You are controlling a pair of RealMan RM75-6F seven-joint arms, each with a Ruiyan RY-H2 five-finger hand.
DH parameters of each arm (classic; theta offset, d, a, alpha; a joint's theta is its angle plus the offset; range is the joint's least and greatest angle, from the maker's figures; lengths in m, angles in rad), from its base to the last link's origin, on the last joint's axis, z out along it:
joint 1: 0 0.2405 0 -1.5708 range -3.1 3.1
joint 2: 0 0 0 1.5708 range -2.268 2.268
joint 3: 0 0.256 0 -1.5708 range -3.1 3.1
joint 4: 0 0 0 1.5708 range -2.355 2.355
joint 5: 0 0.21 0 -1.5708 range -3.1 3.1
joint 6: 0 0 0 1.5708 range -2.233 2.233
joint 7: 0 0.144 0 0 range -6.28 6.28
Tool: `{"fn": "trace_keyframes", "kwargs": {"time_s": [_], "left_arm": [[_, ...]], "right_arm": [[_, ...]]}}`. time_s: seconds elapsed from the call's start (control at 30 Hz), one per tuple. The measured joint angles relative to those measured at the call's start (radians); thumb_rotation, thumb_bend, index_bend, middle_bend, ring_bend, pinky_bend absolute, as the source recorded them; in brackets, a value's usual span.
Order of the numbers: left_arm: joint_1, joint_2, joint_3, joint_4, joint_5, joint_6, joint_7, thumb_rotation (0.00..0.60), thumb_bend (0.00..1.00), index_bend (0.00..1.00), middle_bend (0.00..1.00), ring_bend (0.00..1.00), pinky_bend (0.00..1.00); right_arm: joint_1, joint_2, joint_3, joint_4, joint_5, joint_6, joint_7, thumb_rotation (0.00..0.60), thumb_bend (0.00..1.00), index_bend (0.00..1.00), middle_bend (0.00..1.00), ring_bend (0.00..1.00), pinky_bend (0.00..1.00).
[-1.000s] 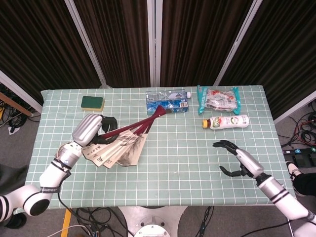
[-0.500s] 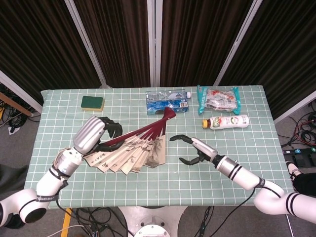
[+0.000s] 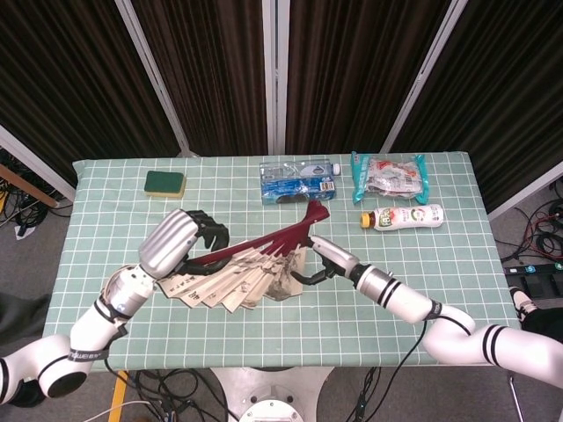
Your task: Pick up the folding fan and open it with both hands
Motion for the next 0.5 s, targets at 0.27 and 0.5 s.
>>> {"fn": "trace_keyframes", "kwargs": {"time_s": [0.27,0.5], "left_arm": [[0.000,-0.002,-0.004,0.002,0.004,-0.004,-0.006,0.600,0.35,0.65,0.70,0.67,0.58],[0.014,0.003,0.010,0.030,0.011,-0.001,-0.002,0.600,0.35,0.65,0.70,0.67,0.58]], "right_arm": [[0.041,-0.033,0.017,0.012,0.043,-0.036,-0.034,0.600,0.60,0.46,0.20,0.00,0.00],[0.038,-0.063,0.040,0.032,0.120,-0.014,-0.182,0.600,0.66,0.70,0.30,0.05,0.00]]}}
